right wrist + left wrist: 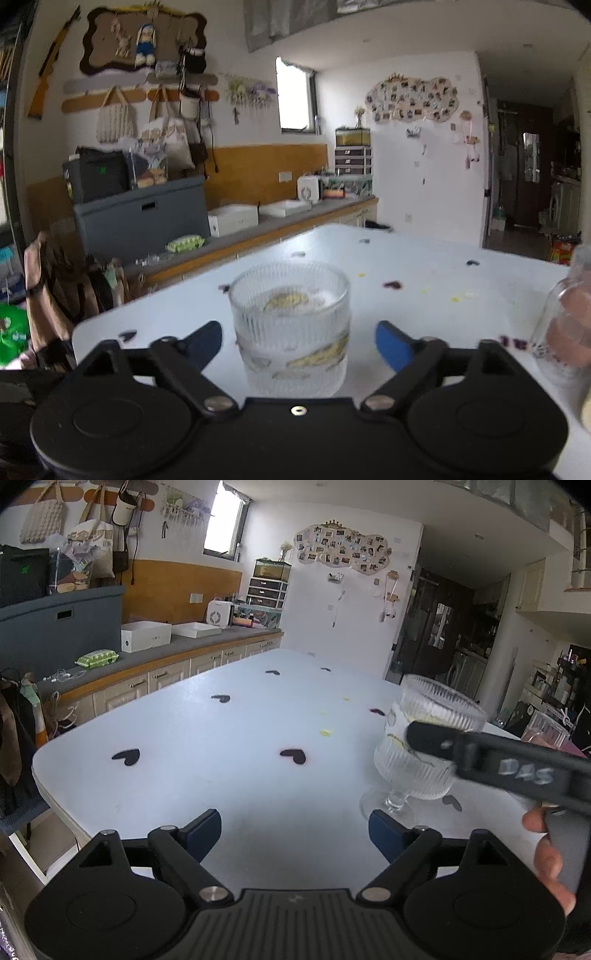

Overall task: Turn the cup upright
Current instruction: 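Lower the upright glass onto the table and open the right gripper, then withdraw the right gripper away from the standing glass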

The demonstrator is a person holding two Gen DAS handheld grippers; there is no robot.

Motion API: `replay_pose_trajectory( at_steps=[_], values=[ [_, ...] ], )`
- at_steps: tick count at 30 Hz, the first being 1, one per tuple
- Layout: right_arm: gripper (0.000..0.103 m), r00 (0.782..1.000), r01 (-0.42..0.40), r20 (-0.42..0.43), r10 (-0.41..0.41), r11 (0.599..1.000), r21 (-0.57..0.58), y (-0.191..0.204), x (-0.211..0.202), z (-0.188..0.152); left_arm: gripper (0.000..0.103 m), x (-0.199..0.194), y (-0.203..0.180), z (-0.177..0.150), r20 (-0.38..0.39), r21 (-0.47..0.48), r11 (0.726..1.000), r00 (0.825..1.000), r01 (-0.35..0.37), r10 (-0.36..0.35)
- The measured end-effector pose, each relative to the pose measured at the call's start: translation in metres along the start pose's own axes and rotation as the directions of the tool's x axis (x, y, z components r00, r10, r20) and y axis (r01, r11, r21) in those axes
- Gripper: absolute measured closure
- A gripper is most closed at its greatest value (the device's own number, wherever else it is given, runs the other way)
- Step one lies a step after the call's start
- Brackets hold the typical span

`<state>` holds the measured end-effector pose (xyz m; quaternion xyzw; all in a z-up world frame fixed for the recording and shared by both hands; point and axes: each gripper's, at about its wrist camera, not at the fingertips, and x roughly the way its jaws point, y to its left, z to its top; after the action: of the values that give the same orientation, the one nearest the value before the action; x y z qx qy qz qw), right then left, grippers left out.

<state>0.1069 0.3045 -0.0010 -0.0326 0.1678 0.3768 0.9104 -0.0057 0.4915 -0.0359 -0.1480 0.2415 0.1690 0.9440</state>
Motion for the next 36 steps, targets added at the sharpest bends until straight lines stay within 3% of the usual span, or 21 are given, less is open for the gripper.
replay_pose_trajectory(
  at_steps=[8, 19, 36],
  values=[
    [0.004, 0.999, 0.032, 0.034, -0.032, 0.999, -0.003, -0.015, -0.050, 0.002, 0.006, -0.028, -0.014, 0.010, 0.067, 0.048, 0.999, 0.998, -0.023, 0.020],
    [0.000, 0.986, 0.151, 0.069, -0.149, 0.988, -0.020, -0.040, -0.107, -0.016, 0.000, -0.064, -0.037, 0.005, 0.128, 0.119, 0.993, 0.992, -0.023, 0.008],
    [0.000, 0.970, 0.243, 0.038, -0.242, 0.970, -0.012, -0.052, -0.135, -0.038, 0.000, -0.085, -0.047, -0.010, 0.142, 0.173, 0.985, 0.990, -0.009, -0.016]
  ],
)
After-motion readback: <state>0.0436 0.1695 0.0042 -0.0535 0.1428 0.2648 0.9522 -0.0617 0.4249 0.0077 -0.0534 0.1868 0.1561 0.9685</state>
